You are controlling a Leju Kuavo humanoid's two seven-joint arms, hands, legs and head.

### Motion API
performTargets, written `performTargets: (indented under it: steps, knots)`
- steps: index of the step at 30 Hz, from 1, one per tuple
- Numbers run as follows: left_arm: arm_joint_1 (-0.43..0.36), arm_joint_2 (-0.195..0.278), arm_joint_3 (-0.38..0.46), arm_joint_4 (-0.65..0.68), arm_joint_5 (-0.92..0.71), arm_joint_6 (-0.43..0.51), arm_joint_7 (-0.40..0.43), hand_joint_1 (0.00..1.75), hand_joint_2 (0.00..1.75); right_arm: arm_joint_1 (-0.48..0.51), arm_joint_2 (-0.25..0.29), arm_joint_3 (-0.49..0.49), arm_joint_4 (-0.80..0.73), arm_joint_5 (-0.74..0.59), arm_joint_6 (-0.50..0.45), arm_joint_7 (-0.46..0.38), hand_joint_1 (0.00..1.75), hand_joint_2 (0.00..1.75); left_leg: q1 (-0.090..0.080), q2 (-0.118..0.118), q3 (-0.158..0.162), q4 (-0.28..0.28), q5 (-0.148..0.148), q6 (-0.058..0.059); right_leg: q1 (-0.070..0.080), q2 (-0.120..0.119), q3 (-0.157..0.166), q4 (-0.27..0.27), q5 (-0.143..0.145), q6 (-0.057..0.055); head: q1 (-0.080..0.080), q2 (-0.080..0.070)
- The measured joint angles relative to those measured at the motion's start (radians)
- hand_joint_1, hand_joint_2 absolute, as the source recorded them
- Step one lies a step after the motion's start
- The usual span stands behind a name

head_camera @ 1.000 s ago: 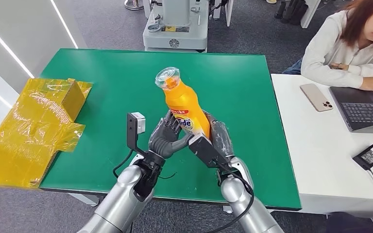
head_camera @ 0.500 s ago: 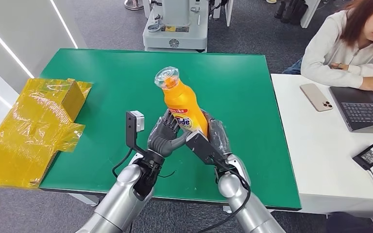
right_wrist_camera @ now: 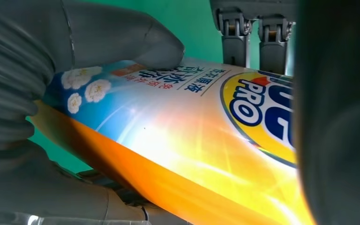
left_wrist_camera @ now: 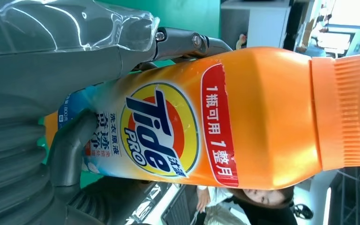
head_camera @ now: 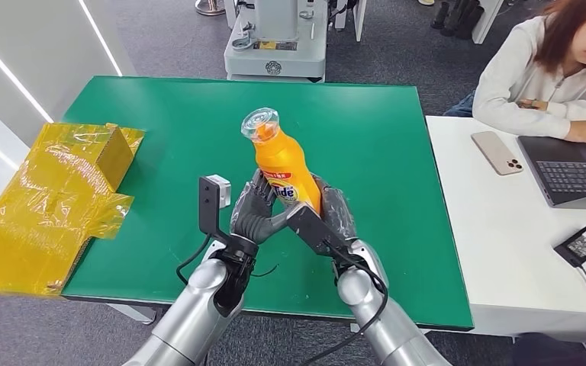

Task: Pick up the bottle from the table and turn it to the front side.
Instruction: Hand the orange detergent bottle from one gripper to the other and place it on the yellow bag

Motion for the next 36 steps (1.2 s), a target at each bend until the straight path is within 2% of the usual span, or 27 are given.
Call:
performTargets:
  steps: [7,21,22,25,26,27,31,36]
  knots:
    - [0.0,-0.016,-0.005,-0.002,-0.026,0.091,-0.037,0.0,1.75,-0.011,0.01,0.004,0.019,-0.006,0.027,-0.002,1.75,1.75,0.0,0.0,0.0,0.0,0.0,0.0,0.0,0.0,0.0,0.0,0.0,0.0,0.0,0.0]
    - [-0.027,-0.034,-0.005,0.004,0.026,0.099,-0.025,0.0,1.75,-0.023,0.017,0.018,0.026,-0.005,0.029,0.009,1.75,1.75,0.0,0.0,0.0,0.0,0.0,0.0,0.0,0.0,0.0,0.0,0.0,0.0,0.0,0.0]
    - [-0.031,-0.036,-0.005,0.007,0.029,0.098,-0.023,0.16,1.75,-0.025,0.017,0.017,0.026,-0.005,0.027,0.009,1.75,1.75,0.0,0.0,0.0,0.0,0.0,0.0,0.0,0.0,0.0,0.0,0.0,0.0,0.0,0.0]
    - [-0.041,-0.043,-0.006,0.011,0.031,0.097,-0.015,1.26,1.75,-0.028,0.017,0.017,0.028,-0.006,0.02,0.01,1.75,1.75,0.0,0.0,0.0,0.0,0.0,0.0,0.0,0.0,0.0,0.0,0.0,0.0,0.0,0.0]
    - [-0.044,-0.045,-0.006,0.012,0.031,0.096,-0.013,1.47,1.75,-0.029,0.017,0.017,0.029,-0.006,0.017,0.011,1.75,1.75,0.0,0.0,0.0,0.0,0.0,0.0,0.0,0.001,-0.001,0.0,0.0,0.0,0.0,0.0]
    - [-0.047,-0.047,-0.006,0.014,0.031,0.096,-0.013,1.49,1.75,-0.031,0.017,0.016,0.031,-0.006,0.015,0.012,1.75,1.75,0.0,0.001,0.0,0.0,0.0,0.0,0.0,0.001,-0.001,0.0,0.0,0.0,0.0,0.0]
    - [-0.061,-0.049,-0.008,0.018,0.035,0.096,-0.013,1.74,1.75,-0.038,0.017,0.012,0.038,-0.007,0.013,0.015,1.75,1.75,0.0,0.001,0.0,0.0,0.0,0.0,0.0,0.002,-0.001,0.0,0.0,0.0,0.0,0.0]
    - [-0.078,-0.049,-0.015,0.029,0.042,0.096,-0.013,1.72,1.75,-0.048,0.016,0.008,0.054,-0.009,0.013,0.017,1.75,1.75,0.0,0.002,0.0,0.0,0.0,0.0,0.0,0.002,-0.001,0.0,0.0,0.0,0.0,0.0]
